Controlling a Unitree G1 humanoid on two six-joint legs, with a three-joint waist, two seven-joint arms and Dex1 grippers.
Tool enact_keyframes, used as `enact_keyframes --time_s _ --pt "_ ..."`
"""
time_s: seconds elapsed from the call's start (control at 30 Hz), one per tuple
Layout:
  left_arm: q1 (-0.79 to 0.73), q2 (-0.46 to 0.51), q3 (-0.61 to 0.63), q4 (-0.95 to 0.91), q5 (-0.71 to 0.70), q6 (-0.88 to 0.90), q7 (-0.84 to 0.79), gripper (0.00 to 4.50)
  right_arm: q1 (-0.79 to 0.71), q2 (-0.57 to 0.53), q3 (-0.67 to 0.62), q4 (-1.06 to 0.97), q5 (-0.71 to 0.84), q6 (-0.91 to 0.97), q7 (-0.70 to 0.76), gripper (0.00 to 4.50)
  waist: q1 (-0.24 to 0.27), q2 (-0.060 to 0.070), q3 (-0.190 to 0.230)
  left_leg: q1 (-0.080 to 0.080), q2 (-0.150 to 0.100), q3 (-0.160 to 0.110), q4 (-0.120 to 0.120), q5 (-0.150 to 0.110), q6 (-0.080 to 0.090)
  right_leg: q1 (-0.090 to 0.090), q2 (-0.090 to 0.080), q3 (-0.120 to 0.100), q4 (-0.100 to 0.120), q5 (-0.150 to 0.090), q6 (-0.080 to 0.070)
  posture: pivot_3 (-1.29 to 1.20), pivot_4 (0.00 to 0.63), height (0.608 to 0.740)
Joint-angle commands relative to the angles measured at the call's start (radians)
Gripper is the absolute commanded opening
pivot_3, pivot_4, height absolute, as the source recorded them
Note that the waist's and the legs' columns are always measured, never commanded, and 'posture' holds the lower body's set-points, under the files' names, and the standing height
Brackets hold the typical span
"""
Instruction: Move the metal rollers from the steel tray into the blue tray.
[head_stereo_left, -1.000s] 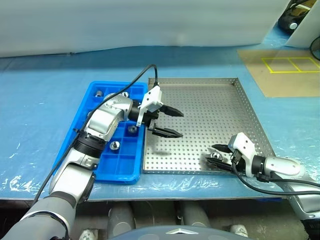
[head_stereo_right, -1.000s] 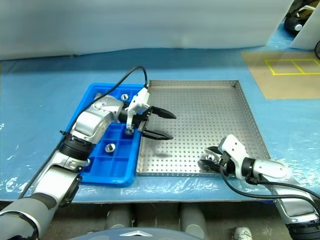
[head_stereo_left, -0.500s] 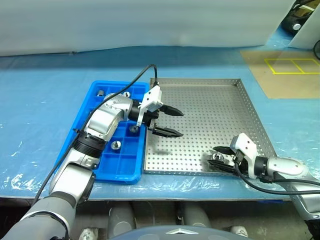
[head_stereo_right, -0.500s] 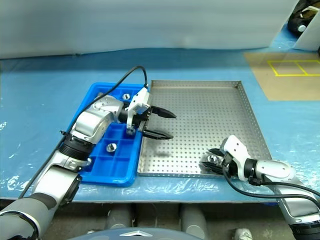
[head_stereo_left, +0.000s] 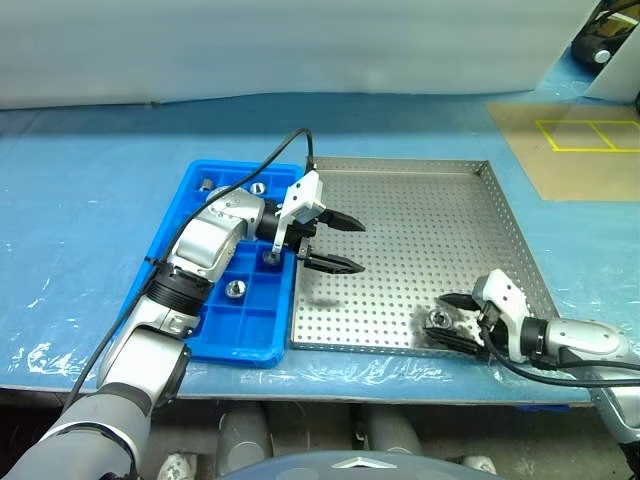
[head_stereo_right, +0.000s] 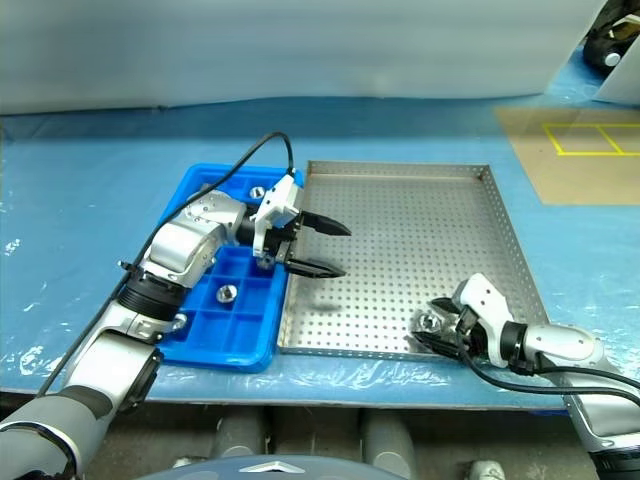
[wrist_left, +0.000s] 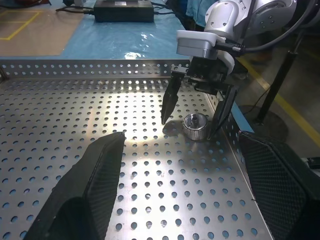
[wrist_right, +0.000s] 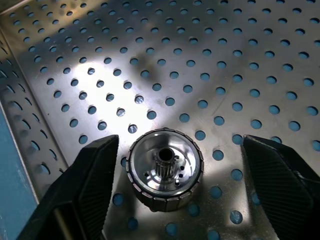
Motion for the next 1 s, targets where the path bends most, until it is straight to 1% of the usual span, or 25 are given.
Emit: enact_keyframes --time_s 0.03,0.23,0.33,0.43,0.47,0.6,0.63,0.77,0.87,1.0 --pt "-0.004 0.004 0.007 -0.028 -0.002 -0.017 0.004 3.83 0.016 -0.005 0.019 0.007 -0.013 0.013 0.007 4.48 -0.001 0.0 0.0 0.0 0.0 0.0 0.0 0.0 0.0 0.0 0.0 0.0 0.0 0.0 0.0 -0.33 0.15 0.74" --pt "-0.001 0.004 0.005 -0.034 -0.002 -0.021 0.011 3.83 0.028 -0.007 0.028 0.006 -0.027 -0.011 0.014 4.48 -0.001 0.0 0.0 0.0 0.0 0.0 0.001 0.0 0.0 0.0 0.0 0.0 0.0 0.0 0.0 -0.32 0.15 0.74" --pt "0.001 0.006 0.004 -0.036 -0.001 -0.02 0.013 3.83 0.023 -0.003 0.03 0.018 -0.044 -0.038 0.008 3.82 -0.001 0.0 0.0 0.0 0.0 0.0 0.001 0.0 0.0 0.0 0.0 0.0 0.0 0.0 0.0 -0.32 0.15 0.74" --pt "0.002 0.008 0.004 -0.037 0.0 -0.021 0.013 3.83 0.007 0.003 0.038 0.028 -0.06 -0.046 -0.007 2.83 -0.001 0.0 0.0 0.0 0.0 0.0 0.001 0.0 0.0 0.0 0.0 0.0 0.0 0.0 0.0 -0.32 0.15 0.74" --pt "0.001 0.009 0.005 -0.037 0.0 -0.021 0.013 3.83 0.002 0.004 0.041 0.03 -0.056 -0.049 0.003 2.83 -0.001 0.0 0.0 0.0 0.0 0.0 0.001 0.0 0.0 0.0 0.0 0.0 0.0 0.0 0.0 -0.32 0.15 0.74" --pt "0.001 0.012 0.006 -0.037 0.002 -0.022 0.016 3.83 -0.01 0.007 0.046 0.041 -0.069 -0.064 0.0 1.77 -0.001 0.0 0.0 0.001 0.0 0.0 0.001 0.0 0.0 0.0 0.0 0.0 0.001 0.0 0.0 -0.31 0.15 0.74" --pt "0.001 0.013 0.007 -0.038 0.001 -0.022 0.017 3.83 -0.015 0.008 0.05 0.046 -0.071 -0.063 0.002 1.67 -0.002 0.0 0.0 0.001 0.0 0.0 0.001 0.0 0.0 0.0 0.0 0.0 0.001 0.0 0.0 -0.3 0.15 0.74" --pt "-0.003 0.017 0.018 -0.039 -0.006 -0.012 0.026 3.83 -0.027 0.014 0.047 0.034 -0.048 -0.056 0.02 1.67 -0.003 0.0 0.0 0.001 0.0 0.001 0.001 0.0 0.0 0.0 0.0 0.0 0.001 0.0 0.0 -0.29 0.15 0.74" --pt "-0.018 0.027 0.034 -0.027 -0.009 -0.016 0.035 3.83 -0.08 0.023 0.069 0.056 -0.08 -0.061 -0.003 1.67 -0.004 0.0 0.0 0.001 0.0 0.001 0.001 0.0 0.0 0.0 0.0 0.0 0.001 0.0 0.0 -0.27 0.15 0.74" --pt "-0.05 0.051 0.063 -0.007 -0.024 0.03 0.047 3.83 -0.145 0.035 0.1 0.073 -0.089 -0.065 0.005 1.67 -0.008 0.0 0.0 0.002 0.0 0.001 0.001 0.0 -0.001 0.0 0.0 0.001 0.003 0.0 0.0 -0.25 0.15 0.74"
